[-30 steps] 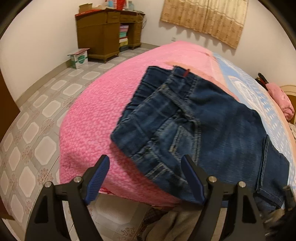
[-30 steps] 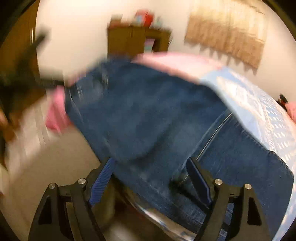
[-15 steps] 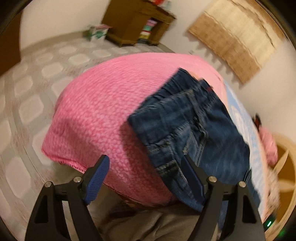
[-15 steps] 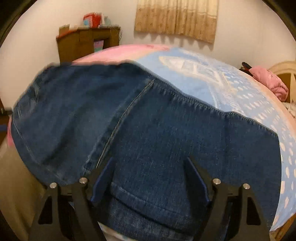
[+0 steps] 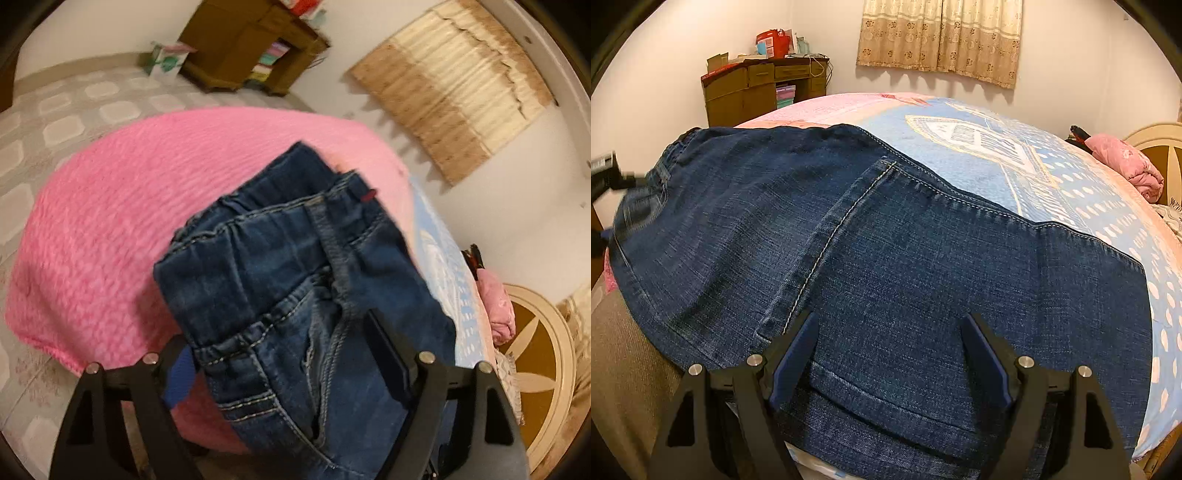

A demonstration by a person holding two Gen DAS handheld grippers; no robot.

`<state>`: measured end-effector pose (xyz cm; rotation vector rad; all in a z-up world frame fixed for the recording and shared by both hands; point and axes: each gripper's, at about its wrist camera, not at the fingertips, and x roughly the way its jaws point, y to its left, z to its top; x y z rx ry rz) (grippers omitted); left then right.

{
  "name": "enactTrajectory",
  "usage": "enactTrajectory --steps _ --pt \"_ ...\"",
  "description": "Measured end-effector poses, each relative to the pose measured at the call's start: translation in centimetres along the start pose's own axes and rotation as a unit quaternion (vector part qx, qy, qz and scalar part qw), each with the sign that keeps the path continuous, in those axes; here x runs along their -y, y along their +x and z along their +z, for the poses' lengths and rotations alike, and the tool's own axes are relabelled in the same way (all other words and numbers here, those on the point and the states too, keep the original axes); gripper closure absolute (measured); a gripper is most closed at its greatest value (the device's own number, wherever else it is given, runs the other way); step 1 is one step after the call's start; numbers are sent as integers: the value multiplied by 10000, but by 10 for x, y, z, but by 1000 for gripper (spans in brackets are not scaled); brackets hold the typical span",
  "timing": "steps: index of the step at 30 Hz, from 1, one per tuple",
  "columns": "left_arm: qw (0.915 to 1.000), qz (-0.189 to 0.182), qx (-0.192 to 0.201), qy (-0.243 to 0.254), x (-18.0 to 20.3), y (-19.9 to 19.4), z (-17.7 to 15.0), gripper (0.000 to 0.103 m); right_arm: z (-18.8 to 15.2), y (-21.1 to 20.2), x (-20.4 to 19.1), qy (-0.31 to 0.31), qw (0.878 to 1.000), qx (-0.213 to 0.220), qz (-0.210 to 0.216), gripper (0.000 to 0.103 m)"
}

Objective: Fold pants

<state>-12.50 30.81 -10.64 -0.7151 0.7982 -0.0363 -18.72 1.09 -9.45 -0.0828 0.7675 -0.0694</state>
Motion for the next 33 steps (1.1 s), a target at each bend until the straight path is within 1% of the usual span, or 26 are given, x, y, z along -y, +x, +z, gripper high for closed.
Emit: enactTrajectory --steps 2,3,4,6,9,10,11,12,13,14,16,18,20,21,24,27,29,30,33 --pt "10000 -36 2 -21 -7 6 2 22 -5 -1 -6 -8 10000 10 -8 22" --pt "9999 -75 -25 -123 -13 10 2 29 -6 -2 -7 -9 10000 19 -13 22" --pt "9996 -192 7 -224 -20 13 2 30 -7 -2 -8 -11 10000 33 -16 21" --pt "9989 -366 75 -297 -26 15 2 30 -10 -3 -8 -13 10000 64 -22 21" --pt "9992 -324 15 -243 -23 18 7 21 -12 -4 -9 5 10000 79 -40 20" --pt "9993 -273 11 -266 -21 18 9 24 -12 -3 -10 11 10000 80 -44 20" --pt "9992 -197 46 -353 -20 16 11 30 -12 -3 -10 20 10000 73 -44 20" --pt "9991 -132 65 -397 -20 15 13 48 -12 -3 -10 26 10000 60 -37 20" --pt "9989 -109 35 -457 -22 14 15 58 -12 -3 -8 30 10000 44 -26 20" --pt "9985 -203 -2 -511 -26 13 16 61 -11 -3 -7 40 10000 2 -1 20" --pt "9980 -313 -45 -549 -29 10 16 70 -8 -2 -5 68 9999 -96 53 20" --pt "9984 -401 0 -407 -19 2 18 75 -4 -1 -2 74 9996 -236 124 19" --pt "9987 -450 75 -217 -4 -5 20 75 0 -2 2 113 9990 -366 236 20" --pt "9989 -441 103 -102 6 -7 22 75 2 -5 6 246 9985 -371 331 20" --pt "9992 -391 113 38 21 -9 28 75 5 -24 24 699 9965 -84 456 20" --pt "9990 -421 144 66 31 -13 30 75 6 -38 42 919 9949 85 404 20" --pt "9990 -327 166 269 42 -18 29 75 5 -45 54 1045 9937 141 368 20" --pt "9985 -264 185 443 51 -20 28 75 2 -49 62 1139 9928 157 343 20" --pt "9944 -258 314 977 82 -29 24 75 -6 -56 89 1481 9886 231 132 20"
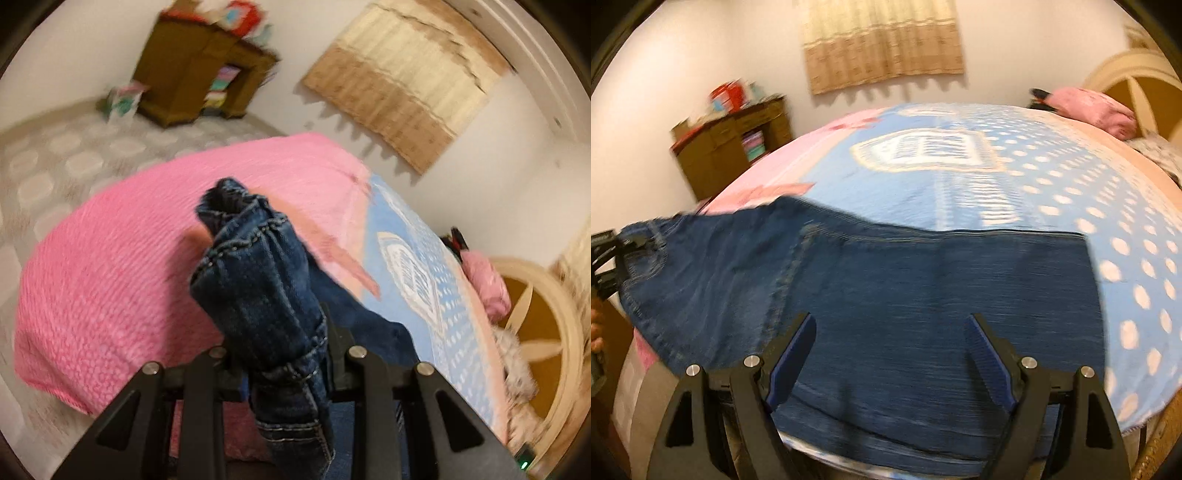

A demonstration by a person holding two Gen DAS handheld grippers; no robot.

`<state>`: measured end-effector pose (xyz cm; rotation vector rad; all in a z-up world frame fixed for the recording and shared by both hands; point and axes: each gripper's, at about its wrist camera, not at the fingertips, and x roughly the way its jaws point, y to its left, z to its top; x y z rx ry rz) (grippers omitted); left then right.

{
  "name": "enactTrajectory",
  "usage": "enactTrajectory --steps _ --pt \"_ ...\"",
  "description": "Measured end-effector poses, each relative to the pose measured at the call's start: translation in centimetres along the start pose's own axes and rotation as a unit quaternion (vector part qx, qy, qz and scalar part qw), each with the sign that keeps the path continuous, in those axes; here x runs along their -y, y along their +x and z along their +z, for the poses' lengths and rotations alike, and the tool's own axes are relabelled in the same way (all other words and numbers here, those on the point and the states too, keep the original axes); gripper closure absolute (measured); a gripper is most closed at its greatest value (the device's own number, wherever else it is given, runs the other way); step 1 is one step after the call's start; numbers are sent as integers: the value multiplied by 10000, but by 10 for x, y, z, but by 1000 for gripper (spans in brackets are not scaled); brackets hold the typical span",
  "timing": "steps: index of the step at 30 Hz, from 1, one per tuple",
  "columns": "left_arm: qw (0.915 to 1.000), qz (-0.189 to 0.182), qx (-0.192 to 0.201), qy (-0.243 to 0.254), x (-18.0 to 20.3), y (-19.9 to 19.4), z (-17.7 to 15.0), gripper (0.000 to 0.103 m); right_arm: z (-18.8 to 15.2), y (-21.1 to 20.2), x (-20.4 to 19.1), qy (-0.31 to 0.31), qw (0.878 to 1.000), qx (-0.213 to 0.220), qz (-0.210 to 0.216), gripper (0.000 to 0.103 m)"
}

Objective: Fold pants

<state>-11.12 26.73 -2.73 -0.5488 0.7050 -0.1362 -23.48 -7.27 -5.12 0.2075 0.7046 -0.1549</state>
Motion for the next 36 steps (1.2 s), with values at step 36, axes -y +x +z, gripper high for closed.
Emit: enactTrajectory --steps 36 --pt "8300 -1407 -1302 5238 324 60 -281 75 -52 -79 192 3066 9501 277 -497 19"
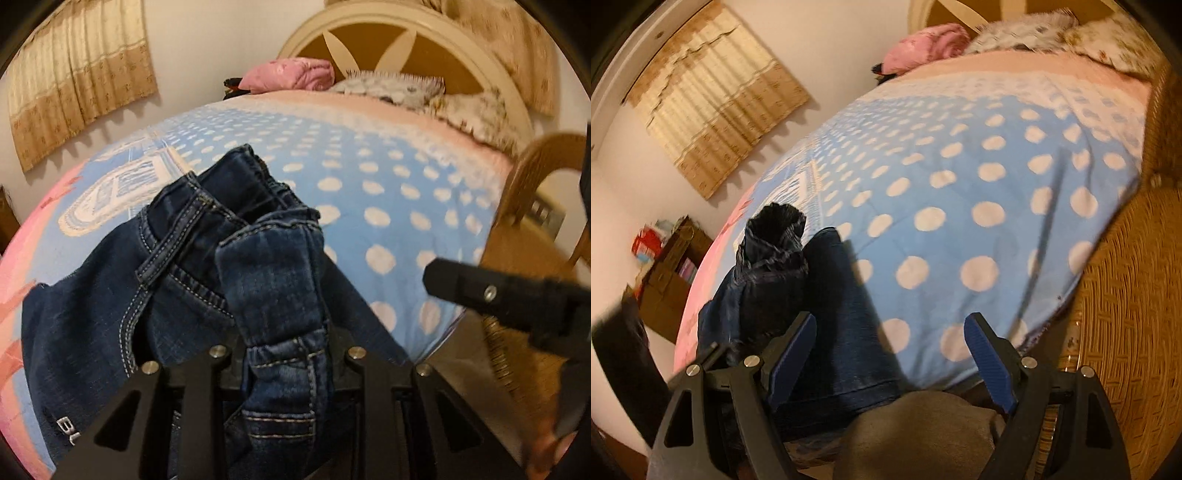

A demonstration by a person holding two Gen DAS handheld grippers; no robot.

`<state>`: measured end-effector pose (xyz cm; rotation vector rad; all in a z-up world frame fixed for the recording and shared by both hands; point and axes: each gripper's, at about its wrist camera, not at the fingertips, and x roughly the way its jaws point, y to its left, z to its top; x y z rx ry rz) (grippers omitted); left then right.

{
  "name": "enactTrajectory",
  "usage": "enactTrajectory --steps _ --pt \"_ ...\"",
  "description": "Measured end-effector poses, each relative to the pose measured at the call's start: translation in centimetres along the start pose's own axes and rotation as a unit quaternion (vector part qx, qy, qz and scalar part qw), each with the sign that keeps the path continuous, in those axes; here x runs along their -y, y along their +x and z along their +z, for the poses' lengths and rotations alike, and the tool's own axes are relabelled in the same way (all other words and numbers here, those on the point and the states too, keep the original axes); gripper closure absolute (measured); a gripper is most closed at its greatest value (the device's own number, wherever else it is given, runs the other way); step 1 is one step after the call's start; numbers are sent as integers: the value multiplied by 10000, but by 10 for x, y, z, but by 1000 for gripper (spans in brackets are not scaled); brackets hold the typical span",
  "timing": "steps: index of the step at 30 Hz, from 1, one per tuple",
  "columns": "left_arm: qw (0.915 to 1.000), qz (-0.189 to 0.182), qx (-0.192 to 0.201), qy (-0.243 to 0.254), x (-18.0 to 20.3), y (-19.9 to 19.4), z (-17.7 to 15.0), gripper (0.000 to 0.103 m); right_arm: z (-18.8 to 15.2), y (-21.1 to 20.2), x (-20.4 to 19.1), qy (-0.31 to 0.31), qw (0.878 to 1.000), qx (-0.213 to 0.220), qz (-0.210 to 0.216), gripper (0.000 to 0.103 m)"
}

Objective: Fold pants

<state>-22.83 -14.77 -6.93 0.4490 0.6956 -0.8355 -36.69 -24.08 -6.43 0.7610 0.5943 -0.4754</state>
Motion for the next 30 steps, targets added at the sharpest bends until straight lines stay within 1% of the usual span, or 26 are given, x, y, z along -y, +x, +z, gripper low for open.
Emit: enactTrajectory --steps 2,3,6,8,10,11,12,13,15,16,18,19,20,22,23,24,25,26,27,28,30 --pt "9996 141 -45 244 10 6 1 73 -2 1 5 103 9999 -44 14 19" --pt "9994 143 -70 307 11 8 2 71 -2 2 6 120 9999 -54 17 19" --pt "9992 -157 -157 324 19 12 4 57 -3 -1 6 139 9999 -24 9 19" --pt "9982 -218 -100 553 31 9 3 56 -2 -3 7 141 9999 12 7 19" --pt "9970 -387 -45 672 35 -1 -1 53 -2 -6 7 152 9999 47 2 19" --pt "9968 -490 0 631 33 -10 -6 51 -1 -7 8 150 9999 68 -11 19" --pt "9974 -516 54 495 28 -20 -9 49 0 -9 8 138 9999 95 -35 19" --pt "9981 -541 90 277 19 -30 -12 46 1 -11 7 114 9998 132 -74 19" --pt "9983 -563 135 -116 0 -43 -18 44 6 -19 1 -62 9997 224 -122 20" --pt "9983 -426 158 -377 -17 -52 -22 43 9 -26 -7 -272 9991 317 -21 20" --pt "9971 -198 216 -702 -41 -61 -26 43 15 -37 -30 -794 9955 514 87 21" --pt "9957 -47 248 -887 -57 -68 -28 43 17 -40 -43 -1085 9923 562 190 22" --pt "9948 26 262 -986 -67 -70 -28 42 20 -39 -52 -1274 9899 536 300 24" --pt "9924 238 254 -1177 -86 -73 -27 40 26 -28 -73 -1652 9842 240 586 32" --pt "9912 409 233 -1240 -95 -73 -26 40 29 -18 -81 -1753 9822 70 670 41" --pt "9903 523 210 -1271 -100 -73 -25 40 32 -7 -85 -1802 9812 -89 687 49" --pt "9894 614 183 -1306 -104 -72 -25 40 33 5 -89 -1836 9802 -300 680 53" --pt "9888 668 147 -1328 -108 -71 -26 40 33 15 -92 -1886 9788 -455 656 59" --pt "9882 739 93 -1339 -112 -70 -28 40 32 23 -95 -1944 9774 -578 605 62" --pt "9873 859 -7 -1338 -114 -66 -28 40 29 30 -97 -2026 9752 -706 544 62" --pt "9862 977 -145 -1328 -113 -59 -29 40 21 46 -100 -2279 9680 -992 335 63"
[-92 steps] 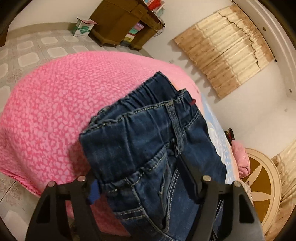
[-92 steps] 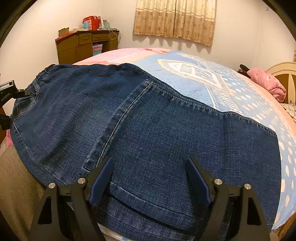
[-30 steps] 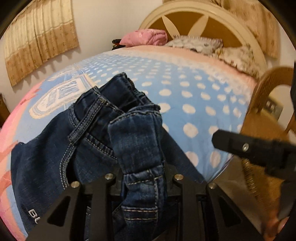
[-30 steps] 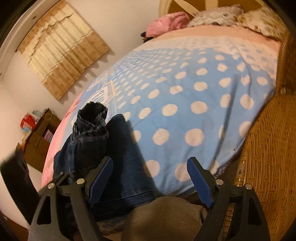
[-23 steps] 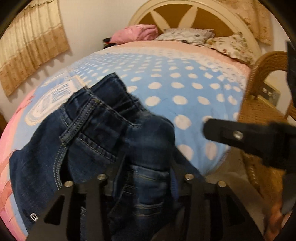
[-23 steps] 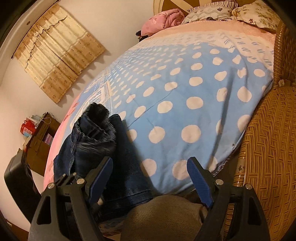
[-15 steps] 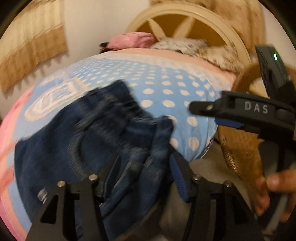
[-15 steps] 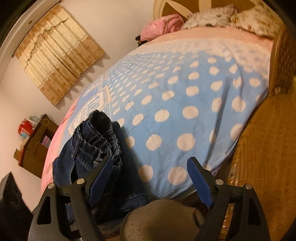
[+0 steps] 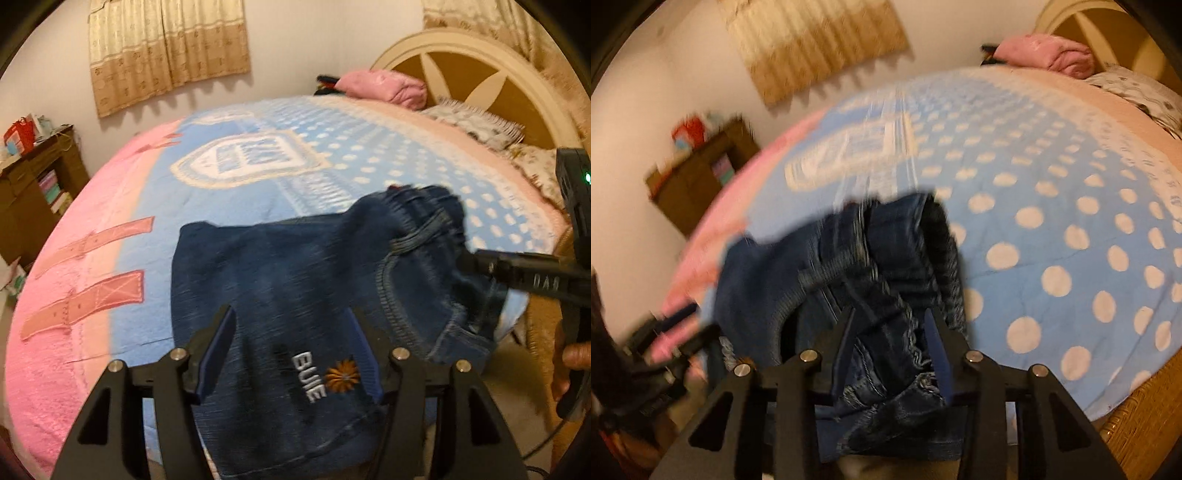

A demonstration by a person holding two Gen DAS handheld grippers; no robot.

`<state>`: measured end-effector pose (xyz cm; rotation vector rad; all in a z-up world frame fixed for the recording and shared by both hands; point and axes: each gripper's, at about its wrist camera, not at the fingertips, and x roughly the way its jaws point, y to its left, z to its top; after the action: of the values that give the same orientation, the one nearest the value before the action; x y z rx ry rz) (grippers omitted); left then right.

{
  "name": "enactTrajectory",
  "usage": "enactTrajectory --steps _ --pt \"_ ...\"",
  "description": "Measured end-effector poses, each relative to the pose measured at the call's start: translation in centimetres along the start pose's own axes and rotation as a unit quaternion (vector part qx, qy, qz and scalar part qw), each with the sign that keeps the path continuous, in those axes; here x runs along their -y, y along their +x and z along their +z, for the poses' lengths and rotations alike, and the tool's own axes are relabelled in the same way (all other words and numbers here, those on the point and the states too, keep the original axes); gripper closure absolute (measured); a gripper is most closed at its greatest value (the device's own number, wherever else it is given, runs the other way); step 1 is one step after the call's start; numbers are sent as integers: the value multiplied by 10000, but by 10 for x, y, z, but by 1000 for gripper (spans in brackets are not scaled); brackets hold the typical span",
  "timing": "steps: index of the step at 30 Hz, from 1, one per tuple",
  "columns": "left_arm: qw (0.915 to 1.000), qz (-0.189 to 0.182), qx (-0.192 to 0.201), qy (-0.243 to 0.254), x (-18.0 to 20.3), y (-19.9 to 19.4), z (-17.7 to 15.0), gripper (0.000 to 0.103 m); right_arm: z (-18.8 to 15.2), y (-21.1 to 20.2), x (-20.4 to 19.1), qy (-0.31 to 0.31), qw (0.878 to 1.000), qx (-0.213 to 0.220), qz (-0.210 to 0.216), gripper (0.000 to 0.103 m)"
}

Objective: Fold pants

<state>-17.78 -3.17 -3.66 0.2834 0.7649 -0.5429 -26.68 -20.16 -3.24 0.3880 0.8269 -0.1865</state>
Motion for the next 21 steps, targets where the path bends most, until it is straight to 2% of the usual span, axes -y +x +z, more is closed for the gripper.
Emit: enactTrajectory --steps 2,3,6,10,14,17,21 --pt "9999 86 -110 11 2 6 -1 40 -4 12 1 -81 9994 -260 -216 69" --pt "9998 138 -152 23 3 9 -1 40 -8 13 4 -26 9991 -347 -256 79" --pt "9991 265 -314 45 8 21 -1 40 -16 8 19 163 9986 -476 -158 90" --pt "9986 293 -443 15 9 29 0 39 -31 -7 26 279 9982 -538 -25 91" --pt "9980 337 -526 31 9 34 -1 35 -47 -1 30 289 9973 -630 -255 91" --pt "9979 415 -483 124 8 31 -1 34 -46 1 40 600 9955 -725 -110 91" --pt "9980 490 -405 20 -4 24 -3 29 -40 -10 43 780 9942 -707 -195 90"
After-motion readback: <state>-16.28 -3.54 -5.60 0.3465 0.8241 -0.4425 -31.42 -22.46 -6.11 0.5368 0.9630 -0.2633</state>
